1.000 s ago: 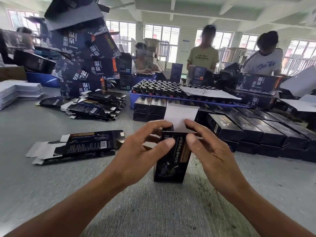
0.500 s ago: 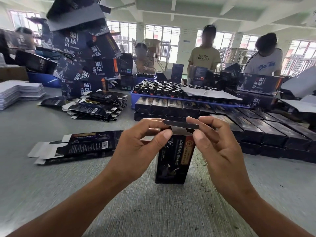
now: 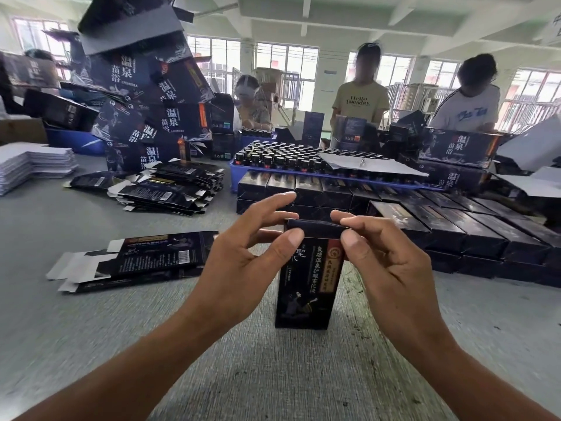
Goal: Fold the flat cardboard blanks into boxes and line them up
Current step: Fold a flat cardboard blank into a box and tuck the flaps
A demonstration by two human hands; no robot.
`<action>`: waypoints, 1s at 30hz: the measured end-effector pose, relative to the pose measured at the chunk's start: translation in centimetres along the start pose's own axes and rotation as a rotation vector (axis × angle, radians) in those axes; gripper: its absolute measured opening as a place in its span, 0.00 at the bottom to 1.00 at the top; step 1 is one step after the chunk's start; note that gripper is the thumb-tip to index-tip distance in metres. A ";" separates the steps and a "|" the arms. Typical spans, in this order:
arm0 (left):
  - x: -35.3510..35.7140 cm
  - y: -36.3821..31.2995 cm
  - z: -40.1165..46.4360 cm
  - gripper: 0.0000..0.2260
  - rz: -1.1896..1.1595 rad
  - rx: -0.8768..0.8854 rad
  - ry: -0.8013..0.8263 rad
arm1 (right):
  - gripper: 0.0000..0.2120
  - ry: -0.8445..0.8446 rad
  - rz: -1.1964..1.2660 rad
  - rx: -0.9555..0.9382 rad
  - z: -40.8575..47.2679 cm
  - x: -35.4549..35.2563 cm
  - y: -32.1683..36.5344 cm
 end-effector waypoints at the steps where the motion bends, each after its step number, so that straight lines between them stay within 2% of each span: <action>1: 0.1 -0.1 0.0 0.17 0.027 0.020 0.002 | 0.09 0.000 -0.031 -0.014 0.0 0.0 0.0; 6: 0.0 -0.3 -0.1 0.12 0.058 0.074 0.001 | 0.08 0.016 -0.192 -0.095 -0.2 -0.2 -0.3; 10: 0.0 0.2 -0.2 0.14 0.119 0.084 0.040 | 0.08 0.017 -0.277 -0.141 -0.1 -0.2 -0.4; 12: 0.6 1.2 -0.5 0.20 0.175 0.029 0.144 | 0.12 0.044 -0.322 -0.098 -0.2 0.0 -1.1; 14: 1.1 2.1 -0.7 0.27 0.197 -0.038 0.202 | 0.21 0.110 -0.388 -0.012 -0.7 0.6 -2.2; 17: 0.4 3.0 -0.2 0.30 0.200 -0.095 0.099 | 0.36 0.214 -0.632 0.061 -1.8 1.9 -3.7; 21: -0.6 5.4 0.0 0.32 0.066 -0.254 -0.041 | 0.35 0.346 -0.849 -0.046 -2.8 4.0 -3.2; 25: 0.3 7.0 -0.4 0.34 -0.010 -0.374 -0.035 | 0.29 0.366 -0.946 -0.013 -2.9 4.3 -4.5; 27: 0.8 7.5 -0.7 0.35 0.089 -0.384 0.044 | 0.26 0.317 -1.002 0.078 -1.7 2.8 -5.9; 30: 1.5 7.9 -1.0 0.32 0.404 -0.329 0.218 | 0.26 0.296 -1.174 0.224 0.3 -0.4 -8.3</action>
Point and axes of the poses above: each hand's wrist, its own z-axis towards the middle knuckle, its own x-axis out of the palm, y = z × x, the point moved 7 cm from there along z, towards the middle knuckle, and after that the axes turned 1 degree about z, right-handed, at the moved point
